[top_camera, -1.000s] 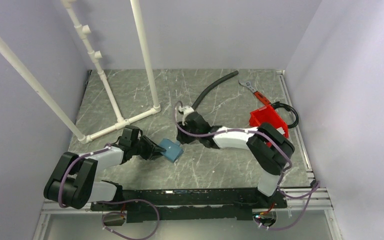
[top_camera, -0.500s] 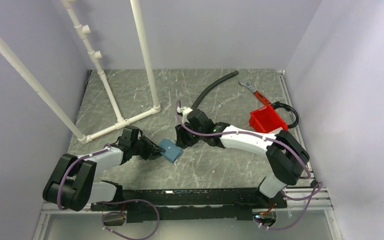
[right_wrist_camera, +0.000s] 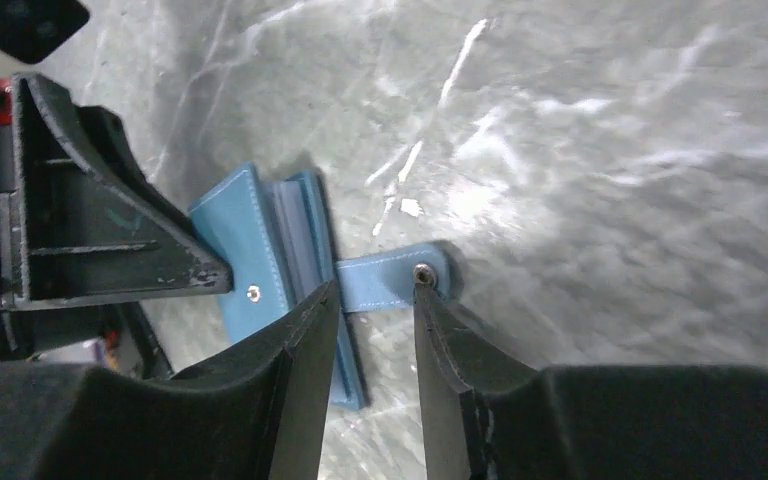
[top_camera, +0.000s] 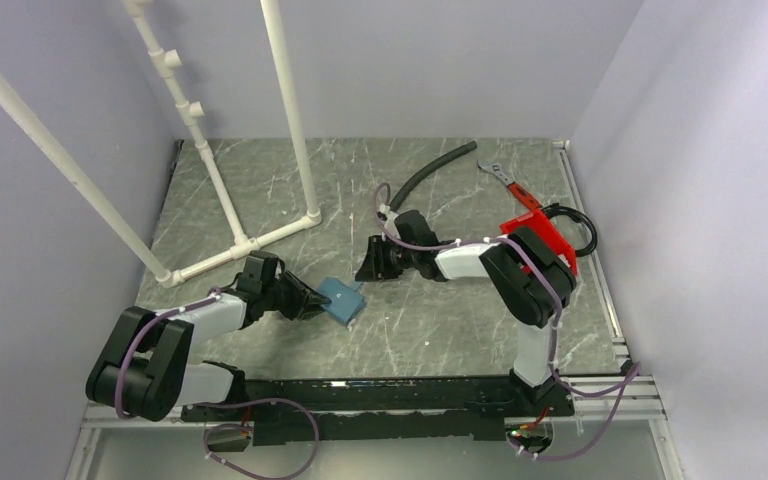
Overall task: Put the credit cards into the card holder
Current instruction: Open the card holder at the center of the board.
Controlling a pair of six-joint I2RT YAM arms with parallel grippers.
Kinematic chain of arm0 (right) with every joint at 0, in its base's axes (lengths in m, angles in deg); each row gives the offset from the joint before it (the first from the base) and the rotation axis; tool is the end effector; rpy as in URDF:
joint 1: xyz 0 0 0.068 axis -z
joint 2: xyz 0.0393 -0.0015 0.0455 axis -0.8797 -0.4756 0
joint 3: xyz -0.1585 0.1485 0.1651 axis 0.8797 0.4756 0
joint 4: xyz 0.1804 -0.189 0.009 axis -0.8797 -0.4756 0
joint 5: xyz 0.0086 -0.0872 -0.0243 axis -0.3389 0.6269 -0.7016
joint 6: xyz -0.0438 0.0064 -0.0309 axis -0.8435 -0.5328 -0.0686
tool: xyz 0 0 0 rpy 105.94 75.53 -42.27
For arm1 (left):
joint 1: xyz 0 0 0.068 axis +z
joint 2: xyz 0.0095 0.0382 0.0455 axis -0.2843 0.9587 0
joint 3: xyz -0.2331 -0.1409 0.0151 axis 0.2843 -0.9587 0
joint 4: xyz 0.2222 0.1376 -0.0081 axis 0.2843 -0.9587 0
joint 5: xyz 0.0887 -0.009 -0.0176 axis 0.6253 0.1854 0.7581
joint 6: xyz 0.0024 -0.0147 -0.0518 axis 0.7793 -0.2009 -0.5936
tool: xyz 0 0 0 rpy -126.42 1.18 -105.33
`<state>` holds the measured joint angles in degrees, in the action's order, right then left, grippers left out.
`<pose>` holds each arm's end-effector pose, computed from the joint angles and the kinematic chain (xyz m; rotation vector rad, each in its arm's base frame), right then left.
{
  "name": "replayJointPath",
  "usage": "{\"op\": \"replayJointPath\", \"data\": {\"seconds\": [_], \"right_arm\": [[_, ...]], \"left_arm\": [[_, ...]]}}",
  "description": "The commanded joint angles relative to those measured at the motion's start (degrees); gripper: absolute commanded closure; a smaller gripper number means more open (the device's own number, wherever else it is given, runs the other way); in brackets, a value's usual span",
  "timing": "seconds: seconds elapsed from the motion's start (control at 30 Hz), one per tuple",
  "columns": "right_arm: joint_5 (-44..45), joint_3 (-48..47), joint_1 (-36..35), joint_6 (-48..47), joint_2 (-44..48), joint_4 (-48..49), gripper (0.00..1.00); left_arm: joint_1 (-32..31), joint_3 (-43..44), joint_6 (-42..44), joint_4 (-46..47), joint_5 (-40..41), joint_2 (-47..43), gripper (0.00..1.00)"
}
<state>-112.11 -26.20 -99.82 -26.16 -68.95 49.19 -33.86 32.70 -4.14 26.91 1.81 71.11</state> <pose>0.2831 0.2439 0.1341 -0.3936 2.4167 1.1618 0.1934 -0.0748 0.1203 -1.1205 2.5243 -1.0583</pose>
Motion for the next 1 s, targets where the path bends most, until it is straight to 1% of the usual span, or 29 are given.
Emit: {"op": "replayJointPath", "data": {"seconds": [0.0, 0.1, 0.27, 0.37, 0.47, 0.57, 0.6, 0.63, 0.67, 0.73, 0.8, 0.83, 0.9, 0.97], "right_arm": [[-7.1, -0.5, -1.4, 2.6, -3.4, 8.0, 0.61], [-8.9, 1.6, -1.4, 4.5, -2.3, 10.0, 0.54], [-14.2, 2.7, -1.7, 6.2, 0.5, 10.8, 0.45], [-17.6, 3.1, -2.6, 7.4, 0.5, 12.0, 0.45], [-19.2, 3.1, -4.1, 8.2, 0.3, 14.0, 0.48], [-19.9, 2.9, -5.2, 9.7, 0.3, 16.1, 0.52], [-20.3, 3.0, -5.4, 10.3, 0.3, 17.1, 0.54], [-20.4, 2.8, -5.6, 10.3, 0.4, 17.1, 0.57], [-19.8, 2.4, -6.1, 9.1, 0.7, 16.0, 0.59], [-16.7, 0.7, -7.8, 3.5, 2.2, 10.1, 0.62], [-12.1, -2.0, -10.6, -3.9, 3.3, 2.4, 0.65], [-8.5, -3.7, -12.4, -7.4, 3.6, -1.5, 0.68], [1.1, -6.7, -16.4, -12.9, 3.9, -8.5, 0.76], [10.8, -9.0, -20.1, -16.4, 4.1, -12.4, 0.85]], "left_arm": [[0.2, -2.9, 3.4, -8.5, 7.7, 1.5, 0.89], [0.2, -2.7, 3.5, -8.7, 7.6, 1.5, 0.88], [0.2, -3.1, 2.7, -5.0, 6.8, 3.2, 0.87], [0.2, -2.1, 3.1, -3.7, 6.0, 5.2, 0.87], [0.2, -1.8, 2.9, -2.3, 5.3, 6.4, 0.86], [0.2, -2.2, 3.0, -1.6, 5.2, 4.8, 0.75], [0.2, -2.2, 3.5, -3.8, 5.8, 3.4, 0.69], [0.2, -2.1, 3.9, -6.2, 6.7, 1.5, 0.61], [0.2, -1.9, 4.3, -9.0, 7.5, -0.7, 0.56], [0.2, -1.2, 5.0, -14.9, 8.3, -5.6, 0.43], [0.2, -0.1, 5.3, -20.8, 8.0, -10.8, 0.25], [0.2, 0.7, 5.5, -23.8, 7.9, -13.1, 0.18], [0.2, 3.4, 5.9, -30.7, 8.5, -16.7, 0.09], [0.3, 6.6, 5.6, -37.9, 10.0, -19.0, 0.06]]}}
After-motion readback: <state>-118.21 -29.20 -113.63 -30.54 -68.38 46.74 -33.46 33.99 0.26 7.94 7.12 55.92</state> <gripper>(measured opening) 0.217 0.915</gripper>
